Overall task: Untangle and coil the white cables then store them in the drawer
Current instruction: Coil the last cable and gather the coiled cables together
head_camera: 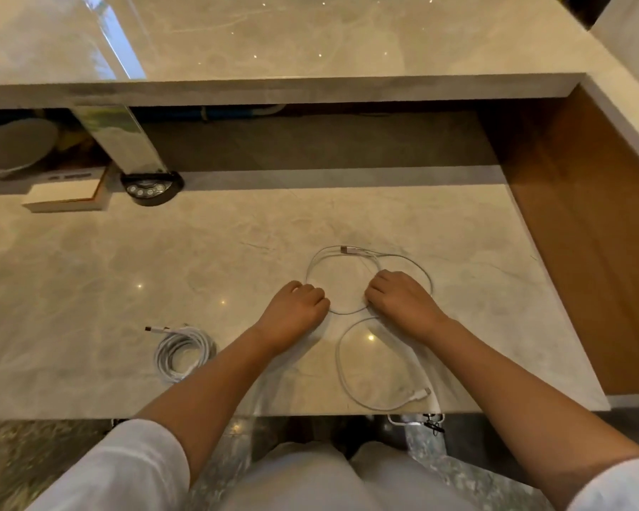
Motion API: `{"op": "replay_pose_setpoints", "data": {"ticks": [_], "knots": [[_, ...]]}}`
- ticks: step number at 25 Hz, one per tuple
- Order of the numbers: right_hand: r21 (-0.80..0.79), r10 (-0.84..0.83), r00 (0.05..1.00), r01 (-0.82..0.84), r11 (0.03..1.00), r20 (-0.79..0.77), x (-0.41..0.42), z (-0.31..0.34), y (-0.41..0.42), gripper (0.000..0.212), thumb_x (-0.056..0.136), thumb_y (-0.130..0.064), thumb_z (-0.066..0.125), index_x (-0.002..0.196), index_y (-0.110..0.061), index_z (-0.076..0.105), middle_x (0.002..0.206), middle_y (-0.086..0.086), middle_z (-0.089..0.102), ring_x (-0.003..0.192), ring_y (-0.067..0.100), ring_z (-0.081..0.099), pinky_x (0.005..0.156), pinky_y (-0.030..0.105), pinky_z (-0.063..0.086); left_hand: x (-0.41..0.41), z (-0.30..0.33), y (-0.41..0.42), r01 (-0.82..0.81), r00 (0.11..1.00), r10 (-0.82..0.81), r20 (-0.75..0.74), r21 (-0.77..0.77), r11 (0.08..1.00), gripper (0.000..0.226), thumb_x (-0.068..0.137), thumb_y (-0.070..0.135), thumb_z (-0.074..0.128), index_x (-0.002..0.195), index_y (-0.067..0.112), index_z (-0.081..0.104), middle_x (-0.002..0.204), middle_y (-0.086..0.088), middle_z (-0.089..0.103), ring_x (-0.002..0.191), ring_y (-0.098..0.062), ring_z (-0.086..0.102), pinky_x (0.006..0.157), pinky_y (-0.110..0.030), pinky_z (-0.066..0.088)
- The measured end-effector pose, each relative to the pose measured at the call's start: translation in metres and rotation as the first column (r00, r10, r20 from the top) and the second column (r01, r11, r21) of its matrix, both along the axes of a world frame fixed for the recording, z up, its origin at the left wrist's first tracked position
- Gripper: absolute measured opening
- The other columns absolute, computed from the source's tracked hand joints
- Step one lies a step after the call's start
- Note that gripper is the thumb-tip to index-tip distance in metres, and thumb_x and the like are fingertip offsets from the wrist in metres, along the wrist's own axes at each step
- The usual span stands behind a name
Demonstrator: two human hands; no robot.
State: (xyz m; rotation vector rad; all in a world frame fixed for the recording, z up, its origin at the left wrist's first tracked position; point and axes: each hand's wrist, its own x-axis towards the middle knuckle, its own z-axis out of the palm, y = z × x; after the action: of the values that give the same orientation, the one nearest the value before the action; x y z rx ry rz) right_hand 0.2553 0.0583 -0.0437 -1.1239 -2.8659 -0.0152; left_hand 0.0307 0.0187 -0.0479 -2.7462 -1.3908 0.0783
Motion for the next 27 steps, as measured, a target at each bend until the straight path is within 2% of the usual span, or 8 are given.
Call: {"op": "replay_pose_setpoints", "data": {"ticks": [4,7,10,14,17,21,24,27], "knots": [[-0.008,-0.027,0.998,0.026,1.0,-0.052,0.002,0.012,0.004,0.027,0.058,0.001,0.071,0.075,-0.014,0.055,0.068,0.001,0.056,0.063,0.021,0.051,0.06,0.026,0.033,-0.003,0.012,0.016,-0.011,0.994,0.014,0.108,-0.033,0.999,0.018,0.058,0.005,0.076,0.062,0.011,0.059,0.053,-0.005,0.053,0.044,-0.022,0.048,0.045,-0.025,0.03],[-0.093,-0.129,0.967,0.111,0.989,-0.221,0.006,0.019,0.004,0.013,0.074,-0.002,0.063,0.082,-0.011,0.059,0.075,0.004,0.06,0.07,0.025,0.056,0.064,0.028,0.036,-0.008,0.018,0.02,-0.03,0.924,0.068,0.377,-0.106,0.994,0.006,0.077,0.01,0.061,0.074,0.006,0.063,0.063,-0.01,0.061,0.054,-0.026,0.057,0.047,-0.029,0.039],[-0.35,-0.437,0.73,0.283,0.893,-0.525,0.004,0.032,0.01,0.008,0.087,-0.01,0.059,0.093,-0.009,0.064,0.086,0.002,0.067,0.081,0.017,0.059,0.073,0.027,0.042,-0.002,0.043,0.027,-0.208,0.696,0.307,0.649,-0.227,0.951,0.019,0.09,0.018,0.051,0.093,0.005,0.065,0.084,-0.009,0.067,0.076,-0.018,0.06,0.067,-0.03,0.047],[-0.657,-0.703,0.508,0.308,0.689,-0.499,0.006,0.045,0.023,0.006,0.085,-0.008,0.063,0.084,-0.006,0.068,0.084,0.003,0.068,0.082,0.012,0.06,0.08,0.025,0.046,0.027,0.089,0.039,-0.253,0.489,0.34,0.804,-0.242,0.937,0.01,0.091,0.012,0.055,0.09,0.009,0.064,0.079,0.003,0.062,0.075,-0.012,0.059,0.072,-0.022,0.047],[-0.771,-0.81,0.292,0.265,0.579,-0.508,0.013,0.06,0.032,0.011,0.086,-0.006,0.061,0.078,-0.003,0.068,0.076,0.01,0.067,0.069,0.015,0.063,0.071,0.023,0.047,0.033,0.117,0.046,-0.263,0.34,0.435,0.834,-0.359,0.895,0.011,0.09,0.011,0.056,0.09,0.013,0.067,0.074,0.012,0.061,0.069,-0.003,0.059,0.068,-0.014,0.048],[-0.809,-0.848,0.081,0.265,0.525,-0.524,0.02,0.092,0.049,0.017,0.089,-0.015,0.059,0.078,-0.006,0.068,0.07,0.009,0.065,0.062,0.021,0.062,0.062,0.028,0.05,0.024,0.125,0.05,-0.164,0.363,0.515,0.777,-0.49,0.856,0.016,0.09,0.009,0.054,0.091,0.017,0.068,0.075,0.008,0.066,0.06,-0.001,0.058,0.065,-0.019,0.052],[-0.764,-0.822,0.095,0.321,0.559,-0.562,0.017,0.114,0.056,0.017,0.09,-0.02,0.057,0.086,-0.008,0.068,0.072,0.006,0.063,0.062,0.017,0.061,0.059,0.025,0.051,0.015,0.119,0.047,-0.134,0.369,0.568,0.735,-0.563,0.815,0.019,0.092,0.009,0.05,0.087,0.014,0.069,0.072,0.002,0.067,0.06,-0.003,0.059,0.065,-0.019,0.052],[-0.716,-0.79,0.128,0.356,0.6,-0.599,0.016,0.128,0.063,0.016,0.09,-0.022,0.059,0.091,-0.009,0.069,0.073,0.003,0.062,0.063,0.015,0.06,0.056,0.021,0.049,0.002,0.113,0.044,-0.121,0.494,0.566,0.66,-0.592,0.796,0.024,0.092,0.011,0.048,0.08,0.013,0.068,0.072,-0.001,0.066,0.063,-0.002,0.06,0.071,-0.024,0.051]]}}
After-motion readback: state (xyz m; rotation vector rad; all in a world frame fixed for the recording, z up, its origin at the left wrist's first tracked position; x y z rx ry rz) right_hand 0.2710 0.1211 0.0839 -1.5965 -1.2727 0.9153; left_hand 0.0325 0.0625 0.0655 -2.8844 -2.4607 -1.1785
